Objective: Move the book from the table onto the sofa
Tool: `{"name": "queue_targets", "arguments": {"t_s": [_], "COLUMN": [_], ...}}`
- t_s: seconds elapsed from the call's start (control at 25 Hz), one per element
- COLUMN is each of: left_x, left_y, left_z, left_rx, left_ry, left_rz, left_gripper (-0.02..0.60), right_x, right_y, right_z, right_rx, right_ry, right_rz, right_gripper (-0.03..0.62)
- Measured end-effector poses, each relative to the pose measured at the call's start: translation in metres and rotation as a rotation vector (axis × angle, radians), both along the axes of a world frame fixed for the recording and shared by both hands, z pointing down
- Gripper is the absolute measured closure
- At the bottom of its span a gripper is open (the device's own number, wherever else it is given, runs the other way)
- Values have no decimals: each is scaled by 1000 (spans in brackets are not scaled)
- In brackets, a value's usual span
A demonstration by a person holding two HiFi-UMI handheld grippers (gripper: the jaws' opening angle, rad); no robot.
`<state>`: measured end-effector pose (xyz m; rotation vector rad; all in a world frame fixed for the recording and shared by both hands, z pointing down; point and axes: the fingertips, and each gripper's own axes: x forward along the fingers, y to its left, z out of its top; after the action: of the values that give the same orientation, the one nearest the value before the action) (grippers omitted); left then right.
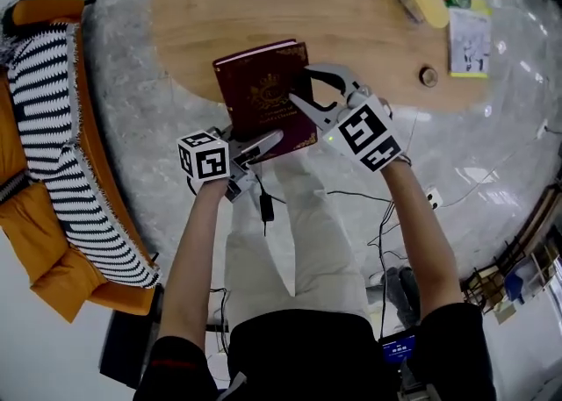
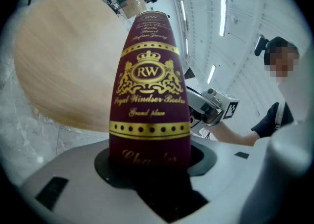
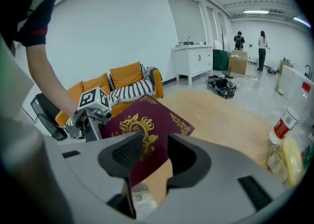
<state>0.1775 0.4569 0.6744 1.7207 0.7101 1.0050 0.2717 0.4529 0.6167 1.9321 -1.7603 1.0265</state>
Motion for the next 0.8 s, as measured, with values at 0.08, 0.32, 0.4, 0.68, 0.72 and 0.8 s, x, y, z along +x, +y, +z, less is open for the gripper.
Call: {"name": "queue_targets", "arguments": {"t_s": [0.08,0.32,0.4,0.68,0.72,0.8], "left_x": [5,23,26,13,11,7], "left_y": [-10,-42,-55,-99,-104,-117], "left_z": [-16,-70,-92,-172,-183,-204], "left_rx": [34,103,119,241,257,289], "left_ry": [25,74,92,190,200,216], "left_rz": [-23,-117,-146,-243,-261,-303], "left_gripper": [337,337,337,337,337,337], "right_x": [1,7,6,-19,-23,-26], "right_y": [-3,-16,-23,-51,-55,-65], "right_z": [-18,-73,-92,-155,-165,-182], "right_rx": [13,80,104,127,130,146], "right_ry": [7,-26,-36,-43,-31,-6], "right_rz": [17,102,113,26,6,-31], "right_gripper": [439,533,551,576,577,577]}}
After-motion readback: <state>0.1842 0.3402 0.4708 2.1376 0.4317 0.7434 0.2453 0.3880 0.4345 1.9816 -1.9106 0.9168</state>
